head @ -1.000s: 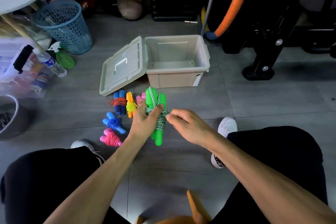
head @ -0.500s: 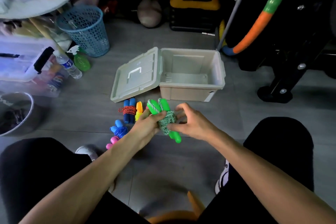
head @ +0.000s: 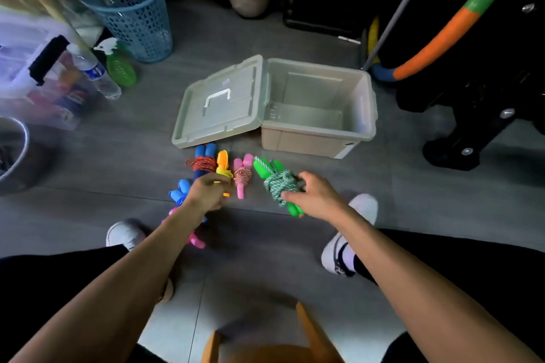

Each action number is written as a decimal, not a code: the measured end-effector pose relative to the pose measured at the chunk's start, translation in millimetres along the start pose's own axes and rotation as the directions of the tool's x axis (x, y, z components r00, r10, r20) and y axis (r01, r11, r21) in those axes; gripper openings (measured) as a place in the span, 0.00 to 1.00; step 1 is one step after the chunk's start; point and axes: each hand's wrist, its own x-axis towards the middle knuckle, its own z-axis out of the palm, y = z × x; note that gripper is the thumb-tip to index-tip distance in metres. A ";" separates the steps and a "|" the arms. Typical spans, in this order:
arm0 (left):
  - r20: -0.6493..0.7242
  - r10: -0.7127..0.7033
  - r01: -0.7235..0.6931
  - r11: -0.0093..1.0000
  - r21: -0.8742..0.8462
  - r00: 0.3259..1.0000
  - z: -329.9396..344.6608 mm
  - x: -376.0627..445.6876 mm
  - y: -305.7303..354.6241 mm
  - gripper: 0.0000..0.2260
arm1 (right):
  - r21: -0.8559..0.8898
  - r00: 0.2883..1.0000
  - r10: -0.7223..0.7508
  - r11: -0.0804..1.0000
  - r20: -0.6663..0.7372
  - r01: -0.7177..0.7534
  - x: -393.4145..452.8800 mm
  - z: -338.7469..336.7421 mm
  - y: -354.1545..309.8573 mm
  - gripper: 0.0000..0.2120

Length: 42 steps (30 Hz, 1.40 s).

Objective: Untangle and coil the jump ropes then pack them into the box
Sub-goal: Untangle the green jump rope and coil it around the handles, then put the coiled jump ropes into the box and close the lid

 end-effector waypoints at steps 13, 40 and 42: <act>-0.217 -0.066 0.174 0.832 0.526 0.974 43.1 164.1 -70.0 0.24 | -0.146 0.964 0.219 0.969 0.153 -0.197 149.2 9.2 47.6 0.11; 0.094 -0.075 0.093 0.975 -0.201 0.993 69.7 86.1 120.7 0.12 | 0.187 0.997 0.079 0.979 -0.005 -0.076 154.9 -124.3 -13.1 0.12; 0.119 -0.097 0.123 0.965 -0.232 0.988 89.6 102.6 144.9 0.10 | 0.342 0.989 0.143 0.932 -0.029 -0.124 169.0 -129.0 -8.0 0.10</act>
